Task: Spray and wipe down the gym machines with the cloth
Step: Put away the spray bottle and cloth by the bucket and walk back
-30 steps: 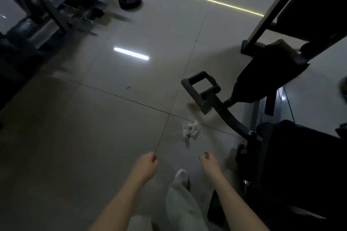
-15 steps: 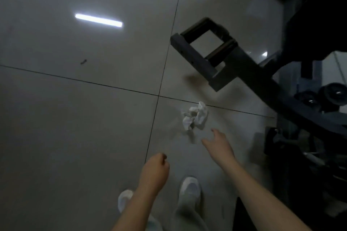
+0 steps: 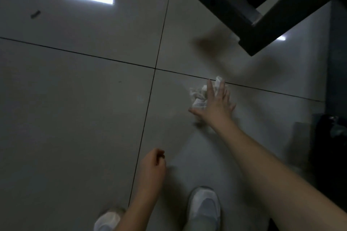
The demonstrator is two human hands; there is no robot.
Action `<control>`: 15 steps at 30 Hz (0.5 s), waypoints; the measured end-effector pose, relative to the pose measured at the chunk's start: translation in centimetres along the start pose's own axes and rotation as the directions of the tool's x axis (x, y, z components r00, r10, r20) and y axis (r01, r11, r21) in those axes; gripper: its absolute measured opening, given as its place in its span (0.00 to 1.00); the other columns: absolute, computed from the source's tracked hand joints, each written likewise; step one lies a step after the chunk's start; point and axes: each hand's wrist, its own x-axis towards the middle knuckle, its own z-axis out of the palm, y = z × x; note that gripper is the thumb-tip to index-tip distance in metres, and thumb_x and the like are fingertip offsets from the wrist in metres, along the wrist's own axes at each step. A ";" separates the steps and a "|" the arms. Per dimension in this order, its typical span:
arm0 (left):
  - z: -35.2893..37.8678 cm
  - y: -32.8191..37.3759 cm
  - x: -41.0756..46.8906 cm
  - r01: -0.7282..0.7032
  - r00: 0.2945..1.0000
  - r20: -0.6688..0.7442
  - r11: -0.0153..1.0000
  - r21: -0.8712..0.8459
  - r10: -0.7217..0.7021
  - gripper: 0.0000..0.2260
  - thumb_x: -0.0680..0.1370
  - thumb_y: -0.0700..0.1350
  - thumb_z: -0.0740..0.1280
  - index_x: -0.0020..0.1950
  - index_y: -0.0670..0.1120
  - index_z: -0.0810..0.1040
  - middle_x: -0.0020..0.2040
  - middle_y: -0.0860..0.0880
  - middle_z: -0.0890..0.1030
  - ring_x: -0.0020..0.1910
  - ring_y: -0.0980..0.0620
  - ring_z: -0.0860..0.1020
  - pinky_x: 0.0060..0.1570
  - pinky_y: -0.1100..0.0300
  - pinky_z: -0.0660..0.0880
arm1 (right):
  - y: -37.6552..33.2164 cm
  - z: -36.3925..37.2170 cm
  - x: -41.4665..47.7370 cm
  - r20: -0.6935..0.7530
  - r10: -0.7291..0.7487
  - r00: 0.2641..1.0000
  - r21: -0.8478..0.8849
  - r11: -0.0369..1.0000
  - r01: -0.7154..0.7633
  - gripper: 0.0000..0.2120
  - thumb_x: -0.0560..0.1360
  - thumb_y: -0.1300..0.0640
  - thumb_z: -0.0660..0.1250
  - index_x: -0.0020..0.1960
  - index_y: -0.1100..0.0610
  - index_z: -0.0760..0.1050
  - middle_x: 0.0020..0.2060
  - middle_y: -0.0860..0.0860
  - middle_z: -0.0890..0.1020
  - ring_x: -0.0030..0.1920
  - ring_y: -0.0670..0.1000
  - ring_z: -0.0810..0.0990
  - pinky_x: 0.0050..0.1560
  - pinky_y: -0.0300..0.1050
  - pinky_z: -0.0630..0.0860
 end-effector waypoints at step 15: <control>-1.6 1.1 3.3 -0.001 0.999 -0.034 1.000 0.011 0.002 0.10 0.76 0.32 0.61 0.54 0.36 0.79 0.51 0.39 0.82 0.52 0.45 0.78 0.45 0.64 0.65 | 1.3 4.2 0.2 -0.233 -0.106 0.967 0.147 0.979 0.143 0.09 0.76 0.62 0.62 0.52 0.63 0.78 0.55 0.59 0.75 0.55 0.61 0.72 0.51 0.44 0.67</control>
